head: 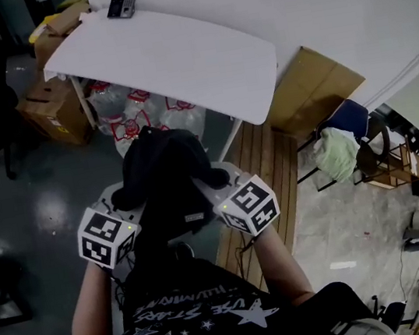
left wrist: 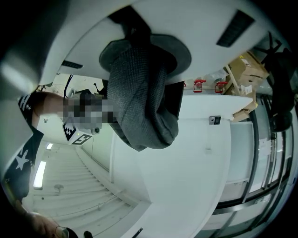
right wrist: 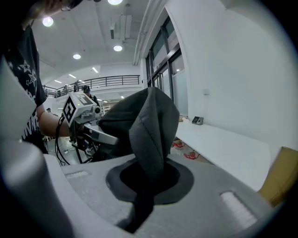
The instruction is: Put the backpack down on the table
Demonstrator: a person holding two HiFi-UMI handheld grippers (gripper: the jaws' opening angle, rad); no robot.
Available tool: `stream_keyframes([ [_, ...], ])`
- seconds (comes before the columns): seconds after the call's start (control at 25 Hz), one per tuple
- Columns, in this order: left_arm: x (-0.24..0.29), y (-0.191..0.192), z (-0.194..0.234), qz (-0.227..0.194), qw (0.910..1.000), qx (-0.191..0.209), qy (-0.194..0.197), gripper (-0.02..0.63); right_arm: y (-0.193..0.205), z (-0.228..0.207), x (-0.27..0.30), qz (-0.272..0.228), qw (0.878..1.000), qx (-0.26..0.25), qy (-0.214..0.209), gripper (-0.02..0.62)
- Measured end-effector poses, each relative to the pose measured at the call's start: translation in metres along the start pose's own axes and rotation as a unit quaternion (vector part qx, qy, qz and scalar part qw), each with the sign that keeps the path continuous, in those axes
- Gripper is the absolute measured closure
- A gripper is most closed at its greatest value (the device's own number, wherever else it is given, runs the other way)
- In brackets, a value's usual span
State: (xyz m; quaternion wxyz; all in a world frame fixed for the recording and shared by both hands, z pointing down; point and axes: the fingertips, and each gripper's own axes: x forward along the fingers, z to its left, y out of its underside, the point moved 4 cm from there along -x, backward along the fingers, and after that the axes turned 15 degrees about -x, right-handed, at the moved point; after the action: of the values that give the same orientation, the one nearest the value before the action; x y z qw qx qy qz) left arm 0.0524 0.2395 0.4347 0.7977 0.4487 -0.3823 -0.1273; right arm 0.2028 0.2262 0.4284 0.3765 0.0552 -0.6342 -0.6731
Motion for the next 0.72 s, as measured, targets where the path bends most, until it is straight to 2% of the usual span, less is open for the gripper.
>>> stream_keyframes([
  [0.2, 0.006, 0.001, 0.029, 0.008, 0.9998, -0.007, 0.017, 0.552, 0.000, -0.003, 0.026, 0.018, 1.000, 0.013, 0.006, 0.580],
  [0.36, 0.009, -0.012, 0.066, 0.008, 0.9989, -0.019, 0.043, 0.552, -0.016, -0.012, 0.056, 0.038, 0.999, 0.011, 0.023, 0.580],
  [0.72, 0.017, -0.066, 0.167, 0.006, 0.9960, 0.016, 0.088, 0.553, -0.060, -0.049, 0.141, 0.045, 0.996, 0.023, 0.071, 0.578],
])
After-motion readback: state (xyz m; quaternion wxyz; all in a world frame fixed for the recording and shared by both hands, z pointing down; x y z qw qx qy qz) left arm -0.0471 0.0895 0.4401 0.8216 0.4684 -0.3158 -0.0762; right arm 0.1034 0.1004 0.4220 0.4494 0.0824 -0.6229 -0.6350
